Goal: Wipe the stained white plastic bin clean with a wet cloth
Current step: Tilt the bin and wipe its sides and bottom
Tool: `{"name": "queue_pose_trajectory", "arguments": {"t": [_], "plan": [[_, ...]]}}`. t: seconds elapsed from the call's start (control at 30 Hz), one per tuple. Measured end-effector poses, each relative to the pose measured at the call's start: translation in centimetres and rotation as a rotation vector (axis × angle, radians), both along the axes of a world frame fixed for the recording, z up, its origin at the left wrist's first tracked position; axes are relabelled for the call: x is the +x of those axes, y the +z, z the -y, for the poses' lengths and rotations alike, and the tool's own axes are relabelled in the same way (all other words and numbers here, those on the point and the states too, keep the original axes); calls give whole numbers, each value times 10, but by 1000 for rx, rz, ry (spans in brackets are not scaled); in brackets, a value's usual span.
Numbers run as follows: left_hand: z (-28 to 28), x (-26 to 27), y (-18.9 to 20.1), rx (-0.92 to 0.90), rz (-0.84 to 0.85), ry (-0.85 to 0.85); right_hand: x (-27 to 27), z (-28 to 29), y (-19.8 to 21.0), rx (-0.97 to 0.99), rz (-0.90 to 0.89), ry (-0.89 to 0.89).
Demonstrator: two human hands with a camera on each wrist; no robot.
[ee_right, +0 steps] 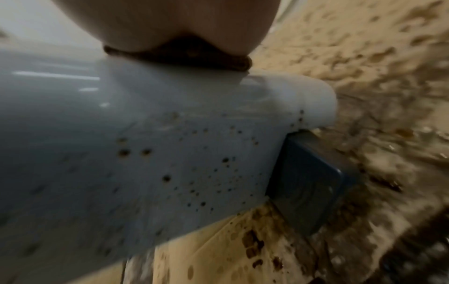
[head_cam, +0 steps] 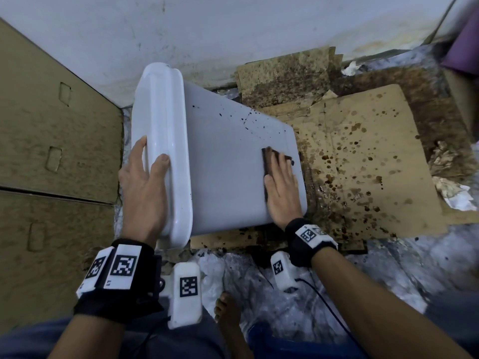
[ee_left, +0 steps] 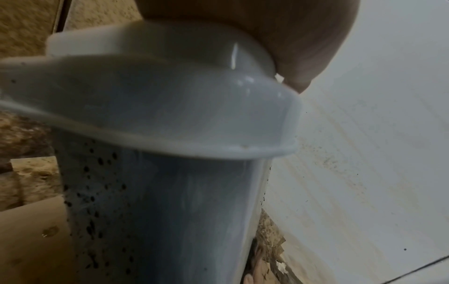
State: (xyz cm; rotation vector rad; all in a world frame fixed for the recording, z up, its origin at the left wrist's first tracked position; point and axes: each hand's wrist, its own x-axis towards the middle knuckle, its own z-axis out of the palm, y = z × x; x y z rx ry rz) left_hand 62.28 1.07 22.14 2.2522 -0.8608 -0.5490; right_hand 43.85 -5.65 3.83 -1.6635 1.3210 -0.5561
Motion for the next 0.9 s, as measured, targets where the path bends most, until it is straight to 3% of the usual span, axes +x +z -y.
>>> {"name": "queue_pose_trajectory", "arguments": {"t": [0.1, 0.23, 0.33, 0.4, 0.5, 0.73, 0.83, 0.9], "plan": [[0, 0, 1, -1, -28, 16, -11, 16, -18, 219, -90, -153], [3, -5, 2, 8, -15, -1, -16, 31, -22, 376, -98, -212], [2, -5, 1, 22, -2, -6, -9, 16, -15, 264, -111, -146], [0, -2, 1, 15, 5, -12, -4, -4, -5, 105, -32, -62], [0, -1, 0, 2, 10, -19, -2, -26, 9, 13, 84, 9], [-1, 0, -2, -3, 16, -14, -18, 24, -38, 286, -128, -173], [1, 1, -2, 7, 12, -15, -13, 25, -30, 351, -96, -218], [1, 3, -2, 11, 12, -10, -8, 15, -21, 282, -112, -188]]}}
